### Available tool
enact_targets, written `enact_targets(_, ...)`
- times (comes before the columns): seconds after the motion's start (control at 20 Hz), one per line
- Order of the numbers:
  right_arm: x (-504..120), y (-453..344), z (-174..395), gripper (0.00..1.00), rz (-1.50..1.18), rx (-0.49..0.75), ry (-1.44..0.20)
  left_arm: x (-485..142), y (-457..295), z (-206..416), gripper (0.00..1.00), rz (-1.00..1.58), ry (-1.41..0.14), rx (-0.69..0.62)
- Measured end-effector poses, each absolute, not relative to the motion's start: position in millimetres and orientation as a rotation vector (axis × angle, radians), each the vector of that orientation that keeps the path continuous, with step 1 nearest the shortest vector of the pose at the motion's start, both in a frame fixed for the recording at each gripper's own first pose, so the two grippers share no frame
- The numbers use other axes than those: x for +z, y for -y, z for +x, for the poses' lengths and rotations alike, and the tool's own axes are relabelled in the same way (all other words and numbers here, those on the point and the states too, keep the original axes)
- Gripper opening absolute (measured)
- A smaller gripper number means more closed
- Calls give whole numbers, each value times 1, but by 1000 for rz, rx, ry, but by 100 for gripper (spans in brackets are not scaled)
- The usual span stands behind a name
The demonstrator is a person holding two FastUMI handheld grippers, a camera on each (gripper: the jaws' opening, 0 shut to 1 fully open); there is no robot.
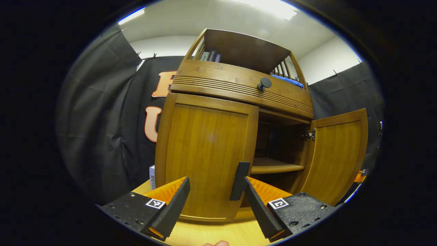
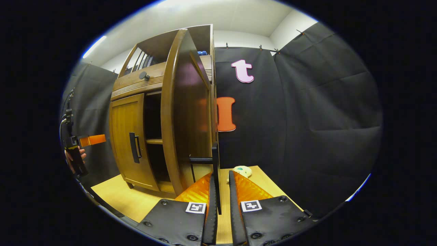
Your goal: Open the right door of the double-door shoe cabinet with the right hand, and open the left door with the left hand.
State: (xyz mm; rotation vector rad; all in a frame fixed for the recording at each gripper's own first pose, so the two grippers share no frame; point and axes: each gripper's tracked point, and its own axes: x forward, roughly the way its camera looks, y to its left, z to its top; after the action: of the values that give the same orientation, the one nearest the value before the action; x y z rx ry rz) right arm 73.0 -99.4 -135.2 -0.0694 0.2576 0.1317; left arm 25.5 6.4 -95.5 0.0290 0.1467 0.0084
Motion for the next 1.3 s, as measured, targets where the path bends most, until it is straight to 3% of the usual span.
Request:
enact_targets(0.3, -136, 109, 74, 24, -56, 181, -275, -116, 12, 60, 91, 19, -177, -28)
enact_targets(0.4, -137, 118, 65, 24, -68, 144, -291, -129, 14, 69, 95, 22, -189, -31)
enact_targets(0.6, -114, 144, 38, 23, -55, 10, -239, -142, 19, 90, 91, 53, -213, -38)
enact_targets(0.8, -91, 147, 0, 24, -73, -87, -189, -162, 17, 116, 94, 39, -244, -17)
enact_targets(0.85, -86, 144, -8, 24, -85, -103, -184, -165, 17, 121, 91, 34, -247, -18)
enact_targets(0.9, -80, 141, -14, 24, -90, -116, -180, -165, 21, 124, 95, 31, -245, -30)
enact_targets(1.05, -77, 127, -27, 24, -51, -154, -180, -162, 28, 126, 94, 45, -213, -46)
enact_targets(1.3, -73, 92, -33, 24, -53, -137, -148, -169, 50, 131, 91, 81, -216, -79)
